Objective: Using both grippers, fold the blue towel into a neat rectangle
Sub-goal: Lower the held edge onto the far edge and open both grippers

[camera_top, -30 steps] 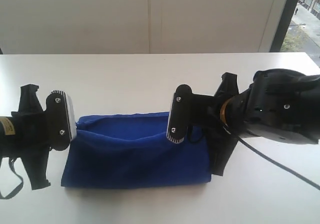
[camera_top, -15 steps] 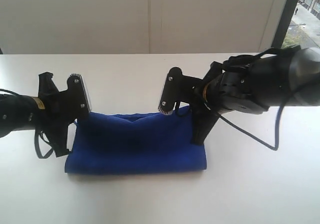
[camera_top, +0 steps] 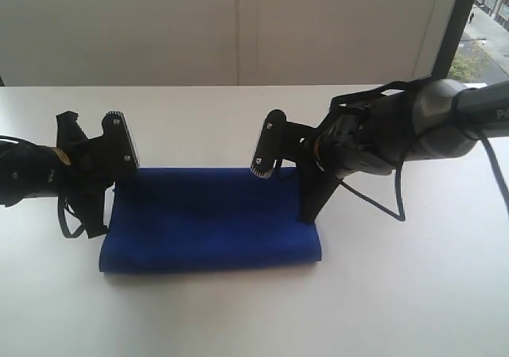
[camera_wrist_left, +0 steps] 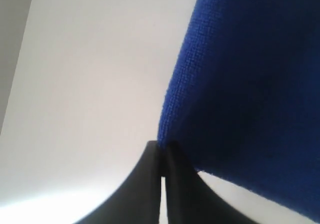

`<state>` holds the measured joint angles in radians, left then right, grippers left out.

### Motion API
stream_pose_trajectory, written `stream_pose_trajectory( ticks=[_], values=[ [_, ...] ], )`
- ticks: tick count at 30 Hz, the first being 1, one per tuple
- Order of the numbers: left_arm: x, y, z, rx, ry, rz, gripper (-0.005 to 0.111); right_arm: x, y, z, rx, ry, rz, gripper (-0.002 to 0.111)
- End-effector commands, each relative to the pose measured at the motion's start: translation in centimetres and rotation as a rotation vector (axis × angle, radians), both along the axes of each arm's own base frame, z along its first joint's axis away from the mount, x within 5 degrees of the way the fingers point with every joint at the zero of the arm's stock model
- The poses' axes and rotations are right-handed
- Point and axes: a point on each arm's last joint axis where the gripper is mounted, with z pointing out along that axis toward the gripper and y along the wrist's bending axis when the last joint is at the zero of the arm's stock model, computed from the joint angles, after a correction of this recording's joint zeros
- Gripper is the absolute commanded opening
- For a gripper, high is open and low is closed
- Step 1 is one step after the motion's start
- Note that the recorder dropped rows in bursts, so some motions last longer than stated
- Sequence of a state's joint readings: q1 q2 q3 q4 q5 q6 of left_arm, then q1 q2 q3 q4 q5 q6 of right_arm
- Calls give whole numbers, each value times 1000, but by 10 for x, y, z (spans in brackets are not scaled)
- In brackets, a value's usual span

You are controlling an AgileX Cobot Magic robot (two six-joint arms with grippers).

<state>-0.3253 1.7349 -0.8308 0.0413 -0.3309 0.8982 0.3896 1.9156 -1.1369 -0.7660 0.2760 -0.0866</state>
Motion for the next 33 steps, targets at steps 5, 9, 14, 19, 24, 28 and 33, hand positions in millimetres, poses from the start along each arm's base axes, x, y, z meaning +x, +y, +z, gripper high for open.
stream_pose_trajectory(
  ticks=[5,9,14,19,24,28,33],
  values=[
    [4,3,-10,-4,34,27,0,8,2,-12,45,1,-7,0],
    [7,2,-24,2,48,28,0,11,2,-17,35,12,-14,0],
    [13,1,-28,-14,-10,30,0,15,0,-23,1,37,-46,0],
    [16,0,-33,-24,-42,33,0,20,2,-21,19,26,-57,0],
    [16,0,-47,-11,-3,33,0,22,3,-27,9,30,-44,0],
    [16,0,-53,-5,13,33,14,23,4,-40,-5,55,-41,12],
    [19,-1,-49,-22,-47,33,52,22,2,-46,-33,72,-40,59]
  ],
)
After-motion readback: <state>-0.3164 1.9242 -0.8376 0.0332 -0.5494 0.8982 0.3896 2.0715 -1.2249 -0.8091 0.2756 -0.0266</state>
